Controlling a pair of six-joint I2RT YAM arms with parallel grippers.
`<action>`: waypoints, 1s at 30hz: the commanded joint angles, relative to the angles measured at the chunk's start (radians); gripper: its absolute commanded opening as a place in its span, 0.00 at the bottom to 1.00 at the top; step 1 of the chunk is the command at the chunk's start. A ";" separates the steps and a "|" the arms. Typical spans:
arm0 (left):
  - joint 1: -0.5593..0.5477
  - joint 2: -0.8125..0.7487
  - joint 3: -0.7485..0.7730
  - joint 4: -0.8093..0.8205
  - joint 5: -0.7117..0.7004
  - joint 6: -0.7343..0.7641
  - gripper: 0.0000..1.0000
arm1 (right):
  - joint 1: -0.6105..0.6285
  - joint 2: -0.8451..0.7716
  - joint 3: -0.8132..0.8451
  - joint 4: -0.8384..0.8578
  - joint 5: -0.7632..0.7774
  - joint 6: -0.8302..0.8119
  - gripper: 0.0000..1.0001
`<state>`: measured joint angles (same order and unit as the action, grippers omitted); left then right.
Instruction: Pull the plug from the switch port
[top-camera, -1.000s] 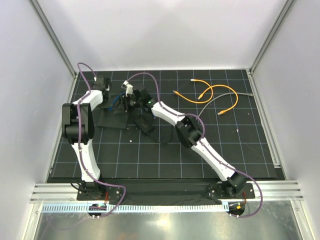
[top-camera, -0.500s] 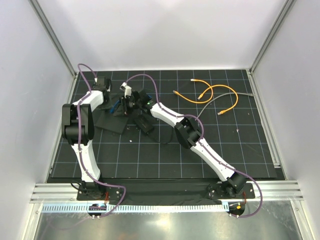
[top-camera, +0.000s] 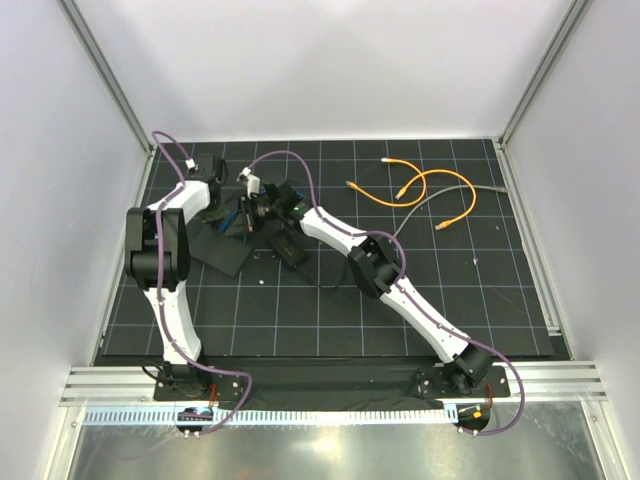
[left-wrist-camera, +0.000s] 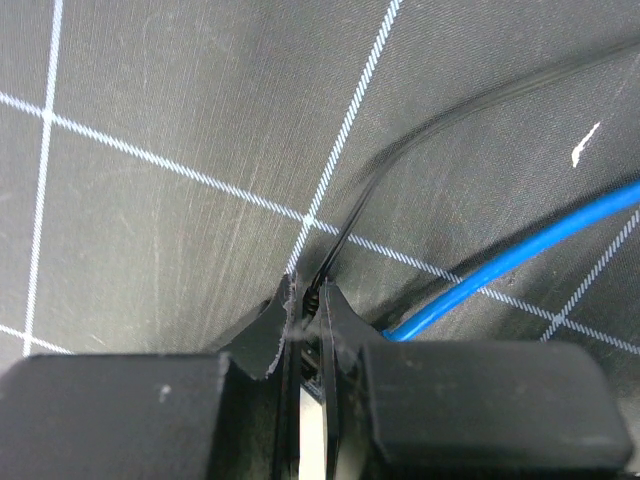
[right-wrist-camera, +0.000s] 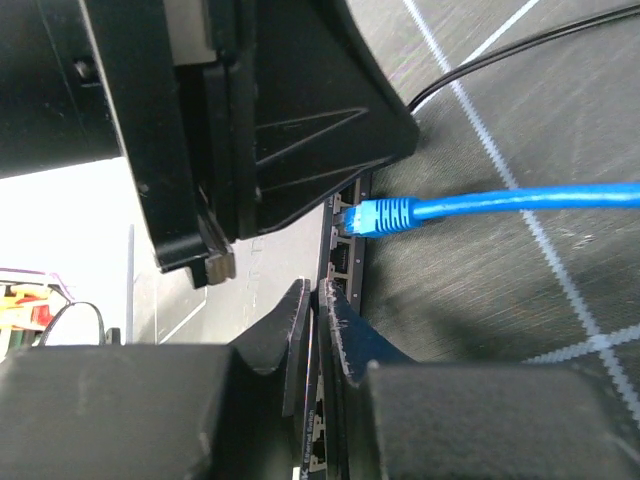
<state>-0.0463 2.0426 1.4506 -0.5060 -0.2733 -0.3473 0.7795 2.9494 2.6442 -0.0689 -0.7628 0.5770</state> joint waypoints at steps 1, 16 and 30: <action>-0.030 0.007 -0.024 0.001 0.048 -0.124 0.00 | 0.072 -0.052 -0.020 -0.075 -0.072 -0.035 0.13; -0.040 0.065 0.159 -0.032 -0.014 -0.064 0.00 | 0.037 -0.021 -0.039 0.120 -0.112 0.188 0.14; -0.006 0.016 0.260 -0.160 -0.036 -0.074 0.36 | -0.054 -0.127 -0.179 0.280 -0.078 0.383 0.33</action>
<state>-0.0635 2.1159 1.6444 -0.6312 -0.2886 -0.4133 0.7319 2.9322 2.4783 0.1593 -0.8391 0.9386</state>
